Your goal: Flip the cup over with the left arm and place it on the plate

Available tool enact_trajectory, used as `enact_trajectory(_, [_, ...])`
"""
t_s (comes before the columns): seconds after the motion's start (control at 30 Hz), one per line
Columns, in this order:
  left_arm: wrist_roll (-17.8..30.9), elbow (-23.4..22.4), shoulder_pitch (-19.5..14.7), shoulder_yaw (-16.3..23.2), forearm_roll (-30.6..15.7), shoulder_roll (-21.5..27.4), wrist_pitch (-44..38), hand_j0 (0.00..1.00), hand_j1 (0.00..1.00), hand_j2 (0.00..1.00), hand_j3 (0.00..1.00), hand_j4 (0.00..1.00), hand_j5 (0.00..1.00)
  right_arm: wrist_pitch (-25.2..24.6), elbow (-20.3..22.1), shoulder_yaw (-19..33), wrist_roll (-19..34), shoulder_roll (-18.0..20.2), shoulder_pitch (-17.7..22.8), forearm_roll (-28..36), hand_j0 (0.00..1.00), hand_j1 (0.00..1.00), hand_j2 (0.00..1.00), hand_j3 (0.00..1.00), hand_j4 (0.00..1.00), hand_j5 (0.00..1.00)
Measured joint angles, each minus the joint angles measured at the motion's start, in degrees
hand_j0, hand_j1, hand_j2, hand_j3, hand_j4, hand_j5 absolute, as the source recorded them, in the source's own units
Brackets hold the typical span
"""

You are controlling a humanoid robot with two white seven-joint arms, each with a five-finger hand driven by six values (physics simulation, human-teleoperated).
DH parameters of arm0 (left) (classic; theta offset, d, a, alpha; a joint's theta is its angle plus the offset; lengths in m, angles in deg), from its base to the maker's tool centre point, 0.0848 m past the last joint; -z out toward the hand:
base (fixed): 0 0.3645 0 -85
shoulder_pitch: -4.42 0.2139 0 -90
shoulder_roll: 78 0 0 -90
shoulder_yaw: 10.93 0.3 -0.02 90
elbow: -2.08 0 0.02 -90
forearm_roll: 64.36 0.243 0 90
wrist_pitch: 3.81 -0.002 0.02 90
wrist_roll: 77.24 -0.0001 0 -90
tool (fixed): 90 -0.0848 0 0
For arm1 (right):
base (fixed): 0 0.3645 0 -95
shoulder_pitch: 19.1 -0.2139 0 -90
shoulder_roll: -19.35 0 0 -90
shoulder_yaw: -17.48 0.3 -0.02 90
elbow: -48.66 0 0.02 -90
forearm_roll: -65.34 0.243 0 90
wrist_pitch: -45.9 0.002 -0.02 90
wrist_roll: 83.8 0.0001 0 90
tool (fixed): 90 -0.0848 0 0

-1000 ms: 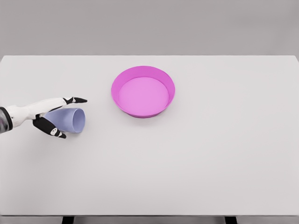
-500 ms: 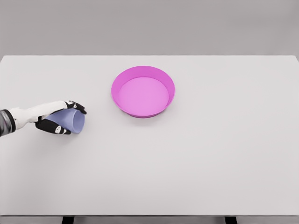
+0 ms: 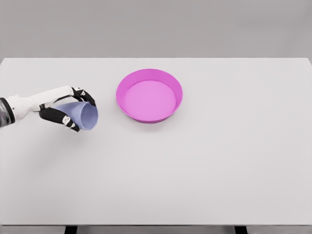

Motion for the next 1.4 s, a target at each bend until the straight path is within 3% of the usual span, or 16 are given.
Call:
enact_trajectory(0.27, [0.01, 0.14, -2.55, -0.01, -6.06, -1.32, 0.01, 0.57, 0.57, 0.57, 0.57, 0.57, 0.57, 0.0, -0.01, 0.0, 0.0, 0.0, 0.0, 0.0, 1.0, 1.0, 1.0, 1.0, 1.0, 1.0])
enact_trajectory(0.83, [-0.28, -0.96, -5.8, 0.23, -16.36, -10.62, -0.65, 0.56, 0.56, 0.56, 0.56, 0.56, 0.56, 0.0, 0.01, 0.0, 0.0, 0.0, 0.09, 0.0, 1.0, 1.0, 1.0, 1.0, 1.0, 1.0])
enact_trajectory(1.1, [-0.15, -4.06, -6.94, 0.21, -21.83, -14.62, -0.99, 0.56, 0.56, 0.56, 0.56, 0.56, 0.56, 0.0, 0.01, 0.01, 0.0, 0.0, 0.0, 0.0, 1.0, 1.0, 1.0, 1.0, 1.0, 1.0])
enact_trajectory(1.4, [-0.12, -11.11, -8.88, 0.62, -22.67, -23.54, -0.94, 0.55, 0.55, 0.55, 0.55, 0.55, 0.55, 0.0, 0.01, 0.0, 0.0, 0.0, 0.0, 0.0, 1.0, 1.0, 1.0, 1.0, 1.0, 1.0])
